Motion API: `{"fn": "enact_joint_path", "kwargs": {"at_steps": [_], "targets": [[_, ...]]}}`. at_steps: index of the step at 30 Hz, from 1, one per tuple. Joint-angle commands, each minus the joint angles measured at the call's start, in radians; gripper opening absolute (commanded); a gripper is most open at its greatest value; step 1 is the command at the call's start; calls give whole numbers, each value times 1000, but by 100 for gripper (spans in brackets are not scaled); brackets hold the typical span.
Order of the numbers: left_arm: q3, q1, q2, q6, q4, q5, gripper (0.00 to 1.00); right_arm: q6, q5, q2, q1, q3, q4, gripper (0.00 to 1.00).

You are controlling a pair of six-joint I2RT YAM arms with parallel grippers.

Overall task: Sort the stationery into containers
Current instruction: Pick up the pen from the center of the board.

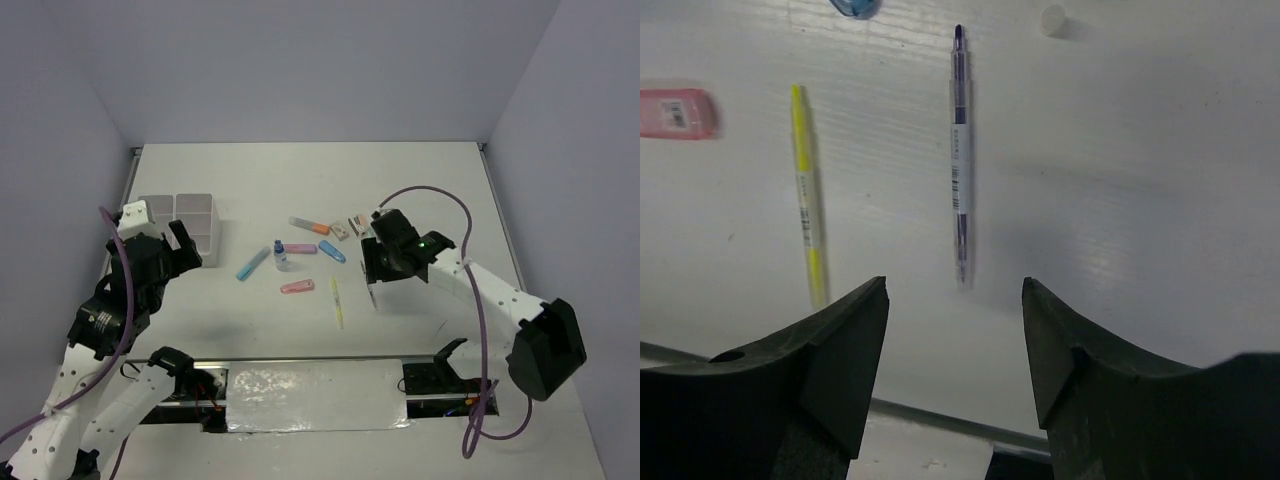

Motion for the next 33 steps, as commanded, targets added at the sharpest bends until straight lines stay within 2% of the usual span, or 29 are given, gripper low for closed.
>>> {"fn": "enact_joint_path", "kwargs": {"at_steps": [1, 5, 6, 7, 17, 20, 21, 25, 28, 29, 33], "targets": [[-1, -4, -12, 39, 63, 49, 99, -12, 41, 96, 18, -12, 96, 63], [-4, -6, -10, 45, 72, 67, 99, -15, 59, 202, 47, 0, 119, 59], [-4, -6, -9, 45, 72, 70, 99, -14, 65, 222, 53, 1, 127, 53], [-4, -6, -9, 45, 74, 72, 99, -11, 79, 253, 56, 3, 131, 52], [-10, -6, -2, 59, 88, 108, 99, -22, 48, 422, 58, 5, 219, 47], [-10, -7, -1, 60, 86, 113, 99, -19, 42, 456, 61, -2, 233, 40], [-10, -7, 1, 60, 88, 113, 99, -19, 42, 460, 62, -3, 234, 33], [-6, -7, 1, 59, 85, 105, 99, 1, 59, 451, 84, -20, 231, 23], [-6, -10, -11, 69, 88, 122, 99, 4, 51, 407, 88, -38, 236, 11], [-7, -11, -19, 75, 97, 134, 99, 8, 50, 388, 90, -43, 237, 1], [11, -11, -21, 118, 137, 216, 99, 17, 70, 212, 88, -46, 195, 0]]}}
